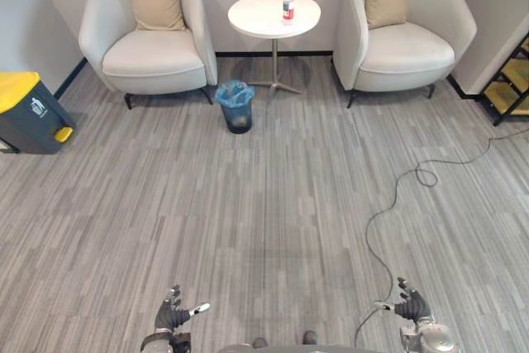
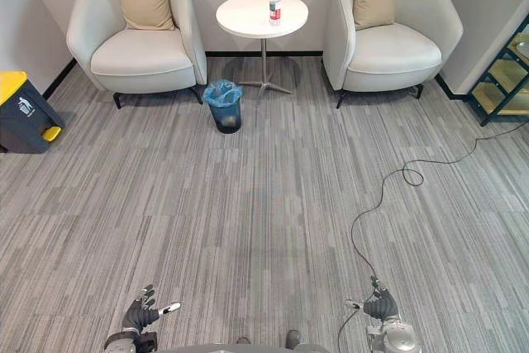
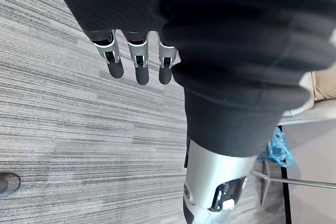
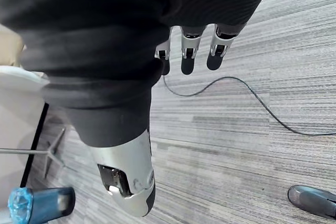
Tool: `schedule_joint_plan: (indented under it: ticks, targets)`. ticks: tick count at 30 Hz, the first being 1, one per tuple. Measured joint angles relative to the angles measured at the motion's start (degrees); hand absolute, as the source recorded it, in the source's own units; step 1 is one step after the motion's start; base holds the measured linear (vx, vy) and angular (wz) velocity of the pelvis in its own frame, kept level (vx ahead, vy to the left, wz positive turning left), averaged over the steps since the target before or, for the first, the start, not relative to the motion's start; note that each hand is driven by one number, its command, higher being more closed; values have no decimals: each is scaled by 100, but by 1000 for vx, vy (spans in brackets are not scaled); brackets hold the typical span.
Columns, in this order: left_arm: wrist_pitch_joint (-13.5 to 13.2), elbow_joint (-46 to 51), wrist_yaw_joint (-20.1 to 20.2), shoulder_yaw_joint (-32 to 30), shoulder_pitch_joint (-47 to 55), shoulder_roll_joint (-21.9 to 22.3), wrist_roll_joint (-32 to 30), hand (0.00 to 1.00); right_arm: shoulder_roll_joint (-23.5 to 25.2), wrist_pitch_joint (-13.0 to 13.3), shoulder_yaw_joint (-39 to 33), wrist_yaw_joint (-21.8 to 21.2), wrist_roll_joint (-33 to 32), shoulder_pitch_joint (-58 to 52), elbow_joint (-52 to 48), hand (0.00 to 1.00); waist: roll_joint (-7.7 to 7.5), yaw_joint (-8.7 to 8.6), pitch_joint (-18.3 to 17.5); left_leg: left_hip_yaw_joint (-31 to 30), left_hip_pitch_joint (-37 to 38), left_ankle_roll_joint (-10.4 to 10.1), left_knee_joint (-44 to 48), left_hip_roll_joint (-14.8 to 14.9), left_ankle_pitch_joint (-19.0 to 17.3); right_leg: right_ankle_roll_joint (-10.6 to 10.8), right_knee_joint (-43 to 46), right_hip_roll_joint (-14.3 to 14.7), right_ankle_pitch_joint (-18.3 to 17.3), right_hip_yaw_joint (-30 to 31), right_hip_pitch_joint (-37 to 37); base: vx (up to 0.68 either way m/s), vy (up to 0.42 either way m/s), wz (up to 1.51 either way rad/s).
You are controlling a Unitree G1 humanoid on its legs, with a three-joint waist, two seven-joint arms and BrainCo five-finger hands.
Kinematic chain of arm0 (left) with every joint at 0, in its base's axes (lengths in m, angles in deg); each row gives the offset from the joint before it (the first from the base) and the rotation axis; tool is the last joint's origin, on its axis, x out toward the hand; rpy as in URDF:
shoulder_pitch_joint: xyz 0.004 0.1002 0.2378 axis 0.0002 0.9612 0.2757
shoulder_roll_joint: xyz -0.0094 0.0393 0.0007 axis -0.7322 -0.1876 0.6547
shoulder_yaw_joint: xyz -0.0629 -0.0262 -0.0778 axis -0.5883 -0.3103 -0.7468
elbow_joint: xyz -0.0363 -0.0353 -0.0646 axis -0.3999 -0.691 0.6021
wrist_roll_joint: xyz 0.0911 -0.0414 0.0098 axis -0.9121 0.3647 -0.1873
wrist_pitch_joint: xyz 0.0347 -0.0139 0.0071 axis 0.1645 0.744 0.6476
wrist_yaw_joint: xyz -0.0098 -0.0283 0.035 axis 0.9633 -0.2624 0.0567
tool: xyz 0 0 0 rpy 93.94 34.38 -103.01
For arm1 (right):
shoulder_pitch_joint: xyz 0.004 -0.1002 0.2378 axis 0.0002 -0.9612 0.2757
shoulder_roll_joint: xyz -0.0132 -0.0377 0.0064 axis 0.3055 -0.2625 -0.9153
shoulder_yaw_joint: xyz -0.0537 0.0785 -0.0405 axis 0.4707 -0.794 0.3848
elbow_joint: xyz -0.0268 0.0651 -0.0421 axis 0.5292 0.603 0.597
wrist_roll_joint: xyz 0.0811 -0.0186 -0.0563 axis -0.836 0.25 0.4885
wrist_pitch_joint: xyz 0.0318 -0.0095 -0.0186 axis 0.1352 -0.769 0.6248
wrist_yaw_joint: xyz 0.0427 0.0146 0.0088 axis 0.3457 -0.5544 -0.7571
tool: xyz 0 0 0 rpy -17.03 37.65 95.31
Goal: Gather rubbish on tea table into small bin, then transfer packed bag to large trash can.
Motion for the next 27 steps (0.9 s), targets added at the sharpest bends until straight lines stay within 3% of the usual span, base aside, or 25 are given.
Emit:
schedule_joint_plan:
  ticks: [4, 8, 10, 13, 14, 15, 16, 17, 18, 19, 20, 21, 22, 23, 24, 25, 26, 27]
  targets:
    - [26, 211, -25, -53, -2, 5, 30, 0, 10, -11, -12, 15, -179, 248, 3, 0, 54, 96, 118, 237, -364, 57, 629, 138, -416, -35, 283, 82, -143, 205, -299, 31, 8, -34]
    - [31, 618, -43, -59, -35, 31, 99, 0, 23, -104, -129, 144, -295, 421, 6, 0, 77, 130, 282, 333, -681, 183, 1389, 186, -983, 232, 2039, 5, -1035, 219, -1136, 73, 50, -15]
    - [47, 656, -145, -47, -83, 14, 161, 0, 100, -136, -113, 173, -404, 530, 2, 0, 68, 133, 452, 348, -553, 289, 1585, 169, -1252, 385, 3701, -209, -1297, -184, -1853, 148, 67, -13]
    - [57, 660, -238, -42, -113, -30, 230, 0, 132, -211, -57, 234, -417, 527, 1, 0, 51, 112, 554, 348, -127, 231, 1457, 139, -1485, 298, 3979, -477, -1494, -767, -2288, 226, 41, -4]
    - [60, 659, -270, -42, -141, -31, 255, 0, 115, -217, -14, 236, -441, 547, 1, 0, 43, 77, 596, 344, 66, 224, 1305, 164, -1487, 278, 3731, -485, -1481, -914, -2388, 453, 26, 10]
    - [58, 658, -294, -43, -204, -25, 274, 0, 76, -223, 50, 236, -443, 595, 1, 0, 138, -22, 686, 295, 299, 193, 1066, 236, -1470, 267, 3200, -432, -1384, -1043, -2548, 549, -15, 30]
    - [57, 652, -304, -41, -287, -17, 282, 0, 56, -222, 48, 244, -443, 639, -5, 0, 148, -77, 712, 240, 471, 124, 863, 302, -1432, 216, 2771, -357, -1142, -1110, -2703, 627, -60, 45]
    - [54, 651, -321, -35, -411, -8, 296, 0, 32, -223, 47, 245, -443, 670, -14, 0, 116, -147, 739, 161, 664, -34, 625, 354, -1390, 176, 2096, -223, -630, -1101, -2861, 572, -74, 40]
    - [55, 649, -338, -32, -438, -7, 309, 0, 24, -224, 46, 247, -443, 664, -36, 0, 114, -171, 741, 116, 743, -68, 556, 364, -1391, 85, 1802, -192, -248, -1067, -2910, 626, -107, 50]
    - [55, 641, -386, 2, -532, 1, 308, 0, -18, -229, 40, 253, -442, 641, -90, 0, 138, -244, 741, -19, 893, -205, 530, 449, -1446, -324, 1695, -124, 622, -999, -2907, 653, -133, 25]
    - [47, 610, -393, 2, -644, 44, 307, 0, -69, -254, 11, 261, -442, 745, -172, 0, 337, -244, 743, -124, 844, -364, 687, 672, -1383, -511, 2079, -41, 262, -1107, -2995, 650, -153, 27]
    - [50, 560, -400, 8, -768, 38, 308, 0, -83, -251, -6, 263, -442, 815, -251, 0, 338, -279, 760, -203, 752, -578, 1005, 696, -1184, -541, 2448, -87, -48, -1148, -3053, 506, -150, 10]
    - [49, 547, -404, 14, -804, 50, 309, 0, -95, -251, -12, 262, -443, 850, -258, 0, 329, -303, 766, -223, 660, -554, 1378, 705, -1020, -544, 2606, -127, -237, -1176, -2979, 640, -227, 37]
    - [48, 525, -406, 27, -808, 109, 309, 0, -124, -228, -3, 269, -450, 842, -296, 0, 351, -353, 783, -244, 317, -317, 2574, 767, -510, -542, 2623, -150, -538, -1259, -2538, 790, -267, 39]
    - [19, 519, -413, 36, -756, 152, 310, 0, -135, -213, 79, 309, -458, 803, -340, 0, 343, -315, 795, -213, -132, -21, 3947, 975, 479, -540, 2337, -101, -743, -1273, -1924, 791, -246, 37]
    - [3, 509, -414, 66, -735, 155, 312, 0, -96, -204, 132, 358, -469, 805, -359, 0, 285, -279, 837, -138, -422, 65, 4702, 1128, 510, -557, 2160, -37, -826, -1259, -1615, 630, -159, 9]
    - [5, 452, -408, 87, -761, 151, 324, 0, -38, -197, 149, 482, -531, 898, -380, 0, 318, -147, 886, 69, -1097, 265, 6100, 1382, 52, -631, 1725, 94, -920, -1147, -956, 463, -88, -14]
    - [11, 432, -408, 94, -768, 151, 331, 0, -8, -198, 166, 499, -578, 938, -377, 0, 256, -71, 924, 129, -1352, 317, 6334, 1400, -93, -628, 1546, 92, -931, -1072, -715, 552, -76, -34]
